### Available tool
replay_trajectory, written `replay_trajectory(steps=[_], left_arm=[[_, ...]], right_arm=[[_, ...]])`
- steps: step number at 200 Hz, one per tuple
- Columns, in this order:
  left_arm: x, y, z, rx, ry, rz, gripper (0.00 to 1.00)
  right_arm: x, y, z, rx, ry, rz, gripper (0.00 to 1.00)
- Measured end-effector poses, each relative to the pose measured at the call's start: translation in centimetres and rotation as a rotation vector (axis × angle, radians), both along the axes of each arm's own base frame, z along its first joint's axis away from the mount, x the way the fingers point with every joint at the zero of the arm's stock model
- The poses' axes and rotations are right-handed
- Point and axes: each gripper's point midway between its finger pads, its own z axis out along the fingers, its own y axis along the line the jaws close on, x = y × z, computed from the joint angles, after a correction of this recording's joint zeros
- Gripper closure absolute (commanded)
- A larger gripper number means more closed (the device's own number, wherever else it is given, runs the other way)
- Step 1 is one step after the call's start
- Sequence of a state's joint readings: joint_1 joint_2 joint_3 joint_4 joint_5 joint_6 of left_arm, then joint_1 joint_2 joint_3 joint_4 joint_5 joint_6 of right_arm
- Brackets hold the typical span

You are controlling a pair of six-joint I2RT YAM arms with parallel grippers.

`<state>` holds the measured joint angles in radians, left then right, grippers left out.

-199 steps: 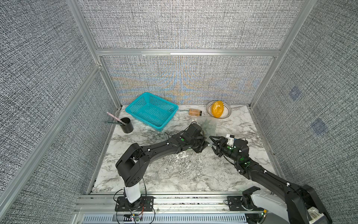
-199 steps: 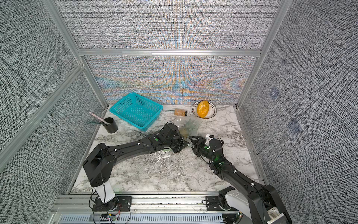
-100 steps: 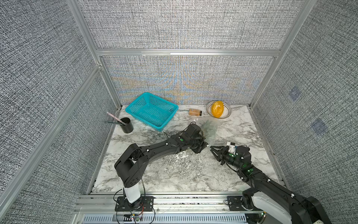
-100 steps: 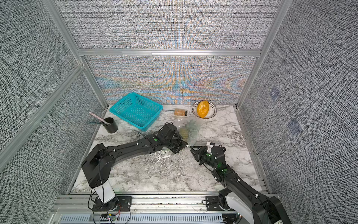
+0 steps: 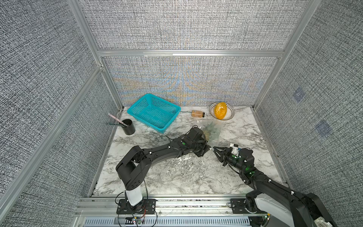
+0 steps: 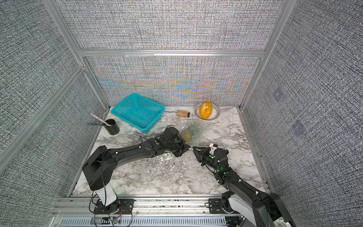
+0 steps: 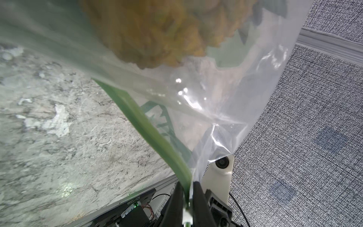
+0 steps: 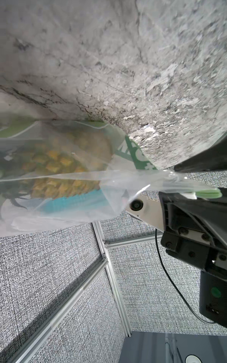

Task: Open the zip-top bag and take out the pineapple
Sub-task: Unzip the zipper on the zipper food storage bag.

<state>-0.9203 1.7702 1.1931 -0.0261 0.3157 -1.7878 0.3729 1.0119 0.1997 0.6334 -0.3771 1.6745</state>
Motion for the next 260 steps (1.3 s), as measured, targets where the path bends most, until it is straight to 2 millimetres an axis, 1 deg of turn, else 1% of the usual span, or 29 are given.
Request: replay_trajectory(steps=[30, 101, 111, 121, 134, 148, 211, 260], left_arm=[[-0.1, -0.1, -0.1, -0.001, 0.004, -0.001, 0.91], [-0.6, -0.2, -0.5, -0.002, 0.024, 0.003, 0.91], [-0.6, -0.3, -0.4, -0.004, 0.022, 0.002, 0.91], [-0.6, -0.4, -0.3, -0.010, 0.018, 0.002, 0.91], [-0.5, -0.4, -0.3, -0.013, 0.016, 0.004, 0.91], [-0.6, -0.3, -0.5, -0.010, 0.020, 0.005, 0.91], [-0.9, -0.1, -0.7, -0.020, 0.029, 0.011, 0.91], [-0.8, 0.0, -0.9, -0.031, 0.032, 0.015, 0.91]], right_arm=[[-0.1, 0.0, -1.0, 0.005, 0.022, -0.003, 0.73], [1.2, 0.4, -1.1, 0.023, 0.009, -0.009, 0.74], [1.4, 0.6, -1.1, 0.025, 0.006, -0.006, 0.77], [1.6, 0.6, -1.0, 0.027, 0.001, -0.005, 0.82], [1.6, 0.7, -0.9, 0.030, -0.004, -0.002, 0.92], [1.7, 0.7, -0.9, 0.030, -0.004, -0.003, 1.00], [1.4, 0.3, -0.5, 0.032, -0.007, -0.002, 1.00], [0.5, 0.0, -0.6, 0.034, 0.005, 0.009, 1.00]])
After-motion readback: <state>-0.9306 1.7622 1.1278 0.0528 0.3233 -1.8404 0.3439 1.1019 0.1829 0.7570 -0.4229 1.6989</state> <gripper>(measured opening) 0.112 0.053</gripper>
